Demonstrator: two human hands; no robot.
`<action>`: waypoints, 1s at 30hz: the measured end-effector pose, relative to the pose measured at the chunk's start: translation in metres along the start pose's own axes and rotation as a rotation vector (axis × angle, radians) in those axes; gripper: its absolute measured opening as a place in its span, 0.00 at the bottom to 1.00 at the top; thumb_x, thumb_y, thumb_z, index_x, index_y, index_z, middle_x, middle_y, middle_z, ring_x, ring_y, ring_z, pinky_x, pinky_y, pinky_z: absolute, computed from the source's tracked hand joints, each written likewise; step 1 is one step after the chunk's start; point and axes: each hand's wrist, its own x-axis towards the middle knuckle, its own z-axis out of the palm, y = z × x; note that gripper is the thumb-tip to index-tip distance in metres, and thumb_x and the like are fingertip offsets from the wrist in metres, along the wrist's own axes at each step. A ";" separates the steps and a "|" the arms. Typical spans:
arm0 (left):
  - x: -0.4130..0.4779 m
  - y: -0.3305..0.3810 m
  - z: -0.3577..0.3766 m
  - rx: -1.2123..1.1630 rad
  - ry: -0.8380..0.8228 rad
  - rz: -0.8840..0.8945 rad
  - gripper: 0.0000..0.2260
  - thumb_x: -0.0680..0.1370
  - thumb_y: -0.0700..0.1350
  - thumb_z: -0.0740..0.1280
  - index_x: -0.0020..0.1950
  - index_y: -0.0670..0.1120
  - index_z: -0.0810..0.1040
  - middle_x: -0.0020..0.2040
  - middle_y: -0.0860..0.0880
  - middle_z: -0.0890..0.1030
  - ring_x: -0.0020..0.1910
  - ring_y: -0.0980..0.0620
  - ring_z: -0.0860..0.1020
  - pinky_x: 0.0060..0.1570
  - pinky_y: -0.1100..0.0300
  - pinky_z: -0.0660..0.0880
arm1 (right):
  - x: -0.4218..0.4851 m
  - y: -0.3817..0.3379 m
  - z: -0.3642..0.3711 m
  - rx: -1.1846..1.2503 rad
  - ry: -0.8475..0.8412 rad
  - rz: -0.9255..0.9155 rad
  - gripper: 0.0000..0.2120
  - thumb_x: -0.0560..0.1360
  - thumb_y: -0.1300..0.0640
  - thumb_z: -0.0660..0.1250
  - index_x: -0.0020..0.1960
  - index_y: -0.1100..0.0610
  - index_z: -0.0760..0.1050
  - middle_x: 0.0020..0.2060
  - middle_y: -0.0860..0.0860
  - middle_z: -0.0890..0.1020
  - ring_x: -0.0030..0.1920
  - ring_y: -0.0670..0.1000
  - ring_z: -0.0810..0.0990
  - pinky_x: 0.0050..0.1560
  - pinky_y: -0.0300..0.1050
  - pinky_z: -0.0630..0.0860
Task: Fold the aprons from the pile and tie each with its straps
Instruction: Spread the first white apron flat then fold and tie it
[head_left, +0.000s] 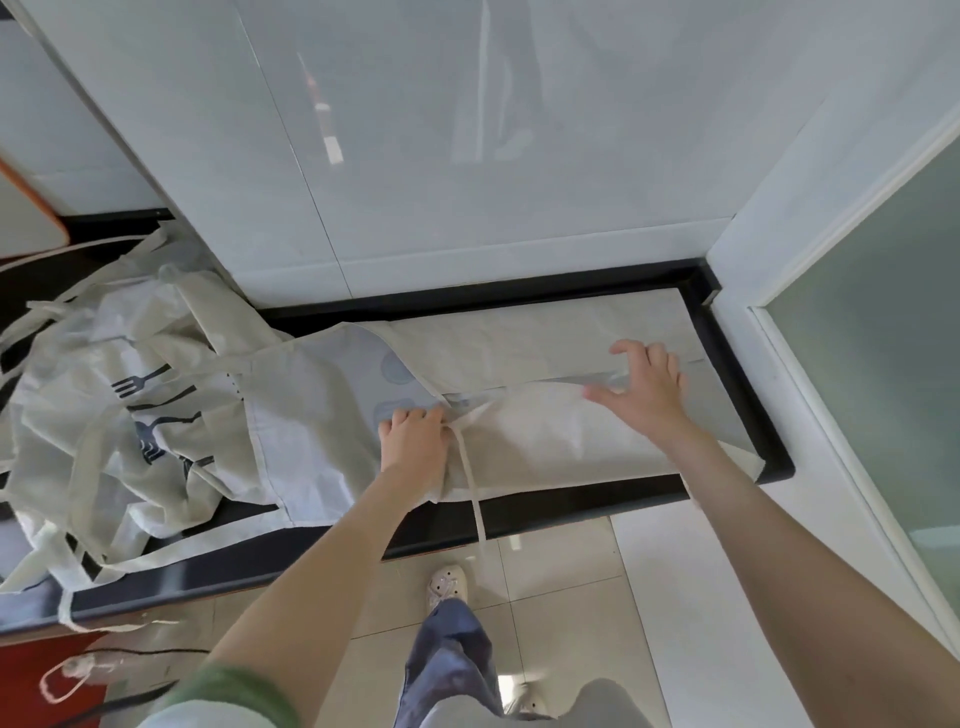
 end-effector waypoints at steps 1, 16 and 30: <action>0.006 -0.005 -0.002 -0.088 -0.042 -0.013 0.14 0.83 0.45 0.53 0.65 0.47 0.71 0.58 0.45 0.77 0.60 0.43 0.72 0.56 0.52 0.67 | 0.009 -0.007 0.001 0.029 0.060 -0.012 0.16 0.74 0.49 0.69 0.59 0.49 0.69 0.53 0.48 0.64 0.59 0.52 0.63 0.59 0.47 0.59; 0.032 -0.033 0.000 -0.574 -0.361 -0.217 0.12 0.77 0.51 0.66 0.52 0.43 0.75 0.36 0.51 0.74 0.34 0.55 0.74 0.30 0.65 0.70 | -0.016 -0.109 0.079 0.085 -0.213 -0.427 0.27 0.77 0.53 0.66 0.73 0.56 0.63 0.67 0.53 0.68 0.68 0.54 0.65 0.67 0.46 0.58; -0.031 -0.043 0.005 -0.122 -0.279 -0.195 0.14 0.83 0.48 0.52 0.58 0.43 0.73 0.50 0.43 0.80 0.51 0.42 0.78 0.45 0.56 0.70 | -0.052 -0.082 0.124 -0.029 -0.539 -0.336 0.38 0.81 0.51 0.57 0.77 0.51 0.30 0.78 0.49 0.40 0.77 0.46 0.38 0.74 0.43 0.36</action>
